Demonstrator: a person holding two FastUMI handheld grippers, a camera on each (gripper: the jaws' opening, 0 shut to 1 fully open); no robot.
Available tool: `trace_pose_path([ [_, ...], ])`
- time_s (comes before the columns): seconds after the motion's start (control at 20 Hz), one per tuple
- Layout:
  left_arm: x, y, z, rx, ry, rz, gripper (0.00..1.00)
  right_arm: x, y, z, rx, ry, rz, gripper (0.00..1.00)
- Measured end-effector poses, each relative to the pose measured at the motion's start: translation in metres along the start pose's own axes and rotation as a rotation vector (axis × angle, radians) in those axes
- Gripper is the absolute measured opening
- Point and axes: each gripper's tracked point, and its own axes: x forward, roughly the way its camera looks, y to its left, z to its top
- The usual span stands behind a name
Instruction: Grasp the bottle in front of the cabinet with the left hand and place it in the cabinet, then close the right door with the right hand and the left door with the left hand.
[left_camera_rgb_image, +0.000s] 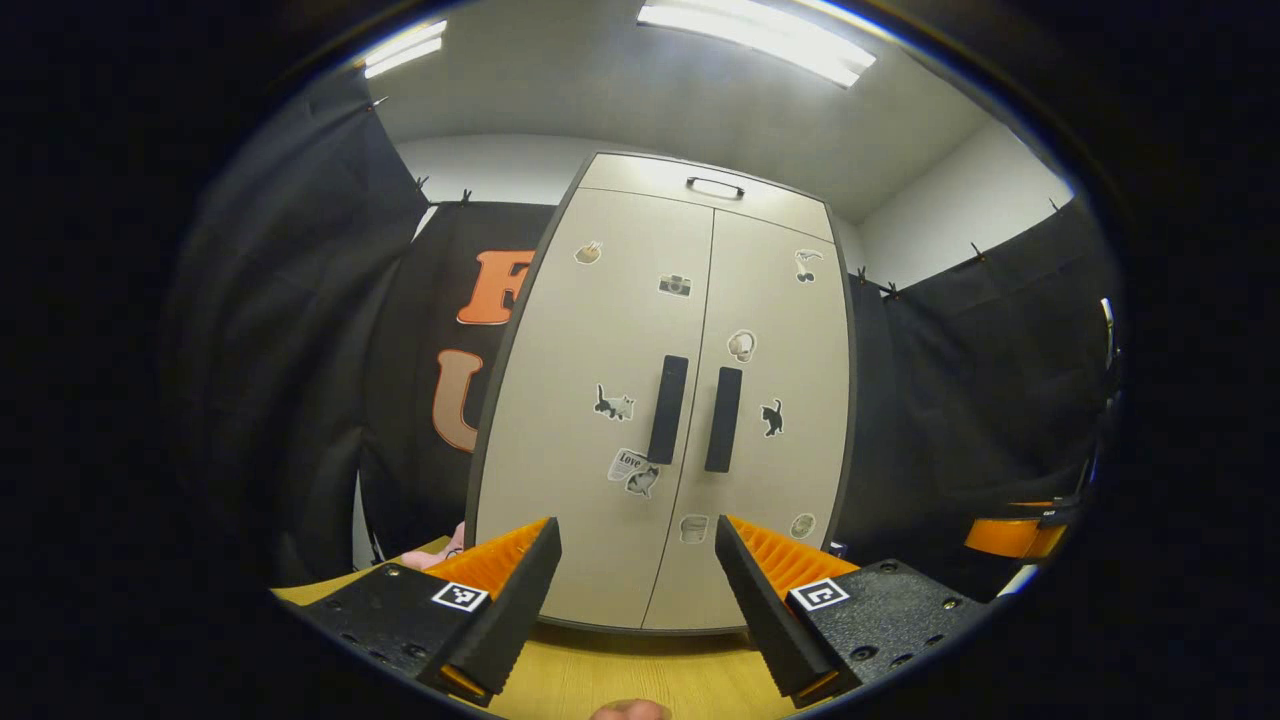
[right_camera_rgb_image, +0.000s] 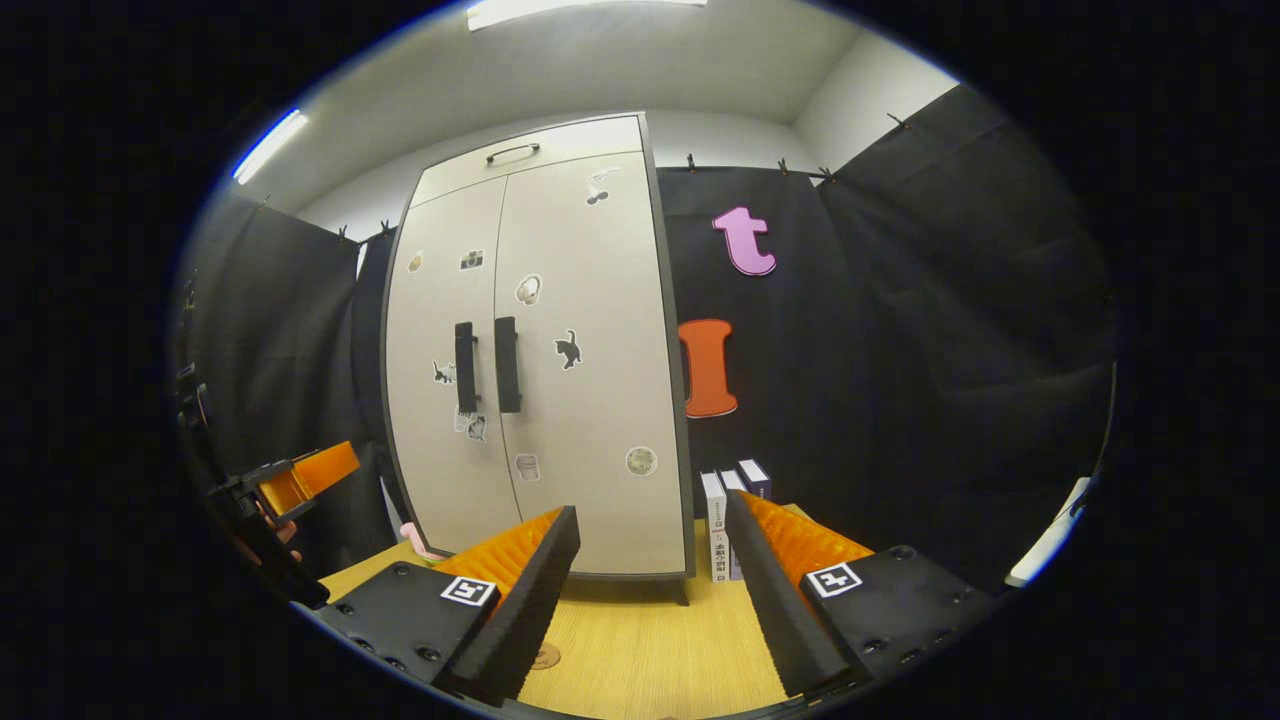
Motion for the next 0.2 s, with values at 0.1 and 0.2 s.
trace_pose_path([
  [0.1, 0.0004, -0.0023, 0.002, 0.004, -0.004, -0.008, 0.94, -0.0016, -0.0032, -0.0003, 0.005, -0.001, -0.006, 0.97],
  [0.2, 0.0017, -0.0049, 0.0038, 0.003, -0.011, -0.014, 0.94, -0.0015, -0.0059, -0.0006, 0.01, -0.001, -0.014, 0.97],
])
